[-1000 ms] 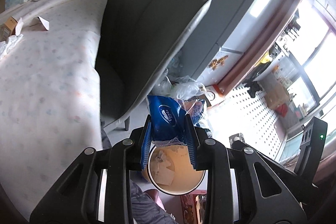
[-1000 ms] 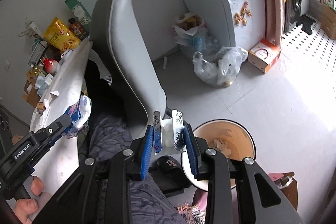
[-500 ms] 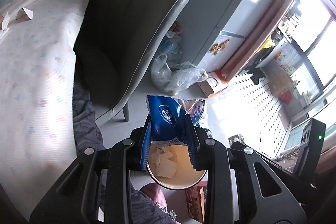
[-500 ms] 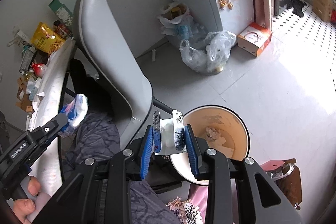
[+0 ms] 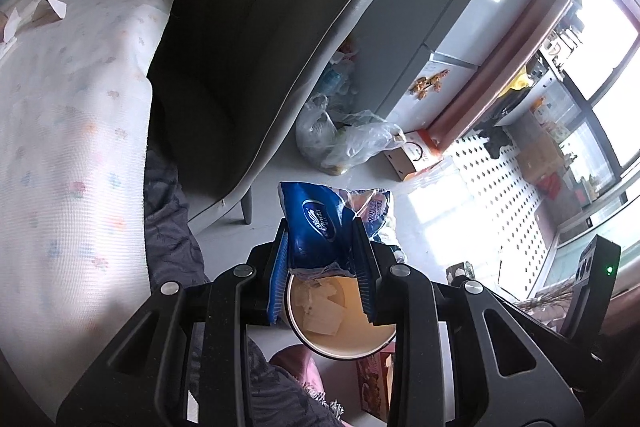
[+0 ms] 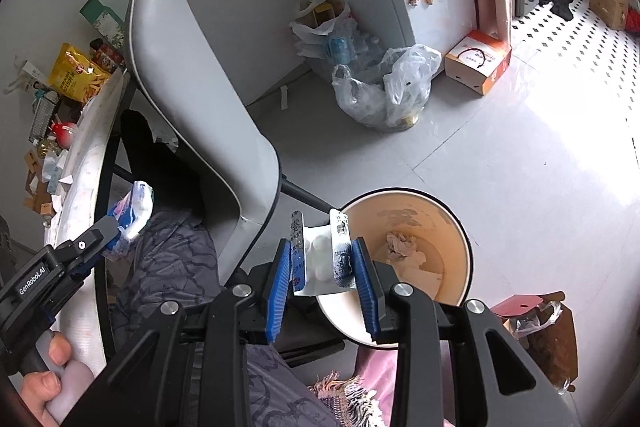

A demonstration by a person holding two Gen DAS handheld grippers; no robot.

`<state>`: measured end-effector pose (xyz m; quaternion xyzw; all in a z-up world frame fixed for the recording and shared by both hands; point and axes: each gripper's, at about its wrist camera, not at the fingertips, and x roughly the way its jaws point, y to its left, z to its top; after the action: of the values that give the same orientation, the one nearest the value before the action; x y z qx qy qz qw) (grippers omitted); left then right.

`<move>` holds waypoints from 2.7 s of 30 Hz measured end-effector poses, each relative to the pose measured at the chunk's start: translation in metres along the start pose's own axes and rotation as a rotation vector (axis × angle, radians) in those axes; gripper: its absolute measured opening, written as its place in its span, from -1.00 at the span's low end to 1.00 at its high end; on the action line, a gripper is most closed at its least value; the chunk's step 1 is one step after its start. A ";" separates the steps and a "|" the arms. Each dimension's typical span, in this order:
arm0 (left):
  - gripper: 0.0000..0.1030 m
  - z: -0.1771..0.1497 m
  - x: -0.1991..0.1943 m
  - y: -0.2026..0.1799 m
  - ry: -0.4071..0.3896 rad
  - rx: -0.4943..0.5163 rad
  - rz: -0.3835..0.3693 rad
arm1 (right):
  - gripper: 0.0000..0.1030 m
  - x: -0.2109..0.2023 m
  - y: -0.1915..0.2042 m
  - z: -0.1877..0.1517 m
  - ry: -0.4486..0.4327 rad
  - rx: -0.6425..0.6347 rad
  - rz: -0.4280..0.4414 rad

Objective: Collect trash
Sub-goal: 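Open both tools over the bin to drop the tissue pack and wrapper, then move both tools back over the table toward the white tissue and box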

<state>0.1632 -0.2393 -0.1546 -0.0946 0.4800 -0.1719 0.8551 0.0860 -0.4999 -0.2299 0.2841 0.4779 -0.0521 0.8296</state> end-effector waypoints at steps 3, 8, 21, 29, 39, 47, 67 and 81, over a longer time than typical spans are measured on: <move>-0.42 -0.001 0.004 -0.001 0.010 0.005 -0.001 | -0.29 0.003 -0.004 -0.001 0.009 0.003 -0.016; -0.42 -0.004 0.011 -0.014 0.032 0.029 0.004 | -0.01 0.011 -0.017 -0.005 0.032 0.020 -0.018; -0.42 -0.025 0.060 -0.047 0.158 0.087 -0.034 | 0.03 -0.020 -0.056 0.007 -0.039 0.093 -0.064; -0.16 -0.044 0.085 -0.088 0.195 0.144 -0.020 | 0.06 -0.036 -0.081 0.004 -0.049 0.123 -0.099; 0.82 -0.056 0.088 -0.091 0.200 0.116 -0.104 | 0.06 -0.043 -0.092 -0.006 -0.059 0.158 -0.116; 0.88 -0.036 0.049 -0.087 0.107 0.100 -0.111 | 0.13 -0.053 -0.074 0.006 -0.086 0.146 -0.103; 0.89 0.025 -0.111 -0.004 -0.204 -0.061 -0.057 | 0.85 -0.122 0.068 0.035 -0.284 -0.094 0.052; 0.89 0.030 -0.174 0.084 -0.323 -0.183 -0.006 | 0.85 -0.128 0.172 0.027 -0.301 -0.249 0.125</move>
<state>0.1221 -0.0945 -0.0297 -0.1999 0.3498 -0.1126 0.9083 0.0991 -0.3941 -0.0420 0.1975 0.3329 0.0170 0.9219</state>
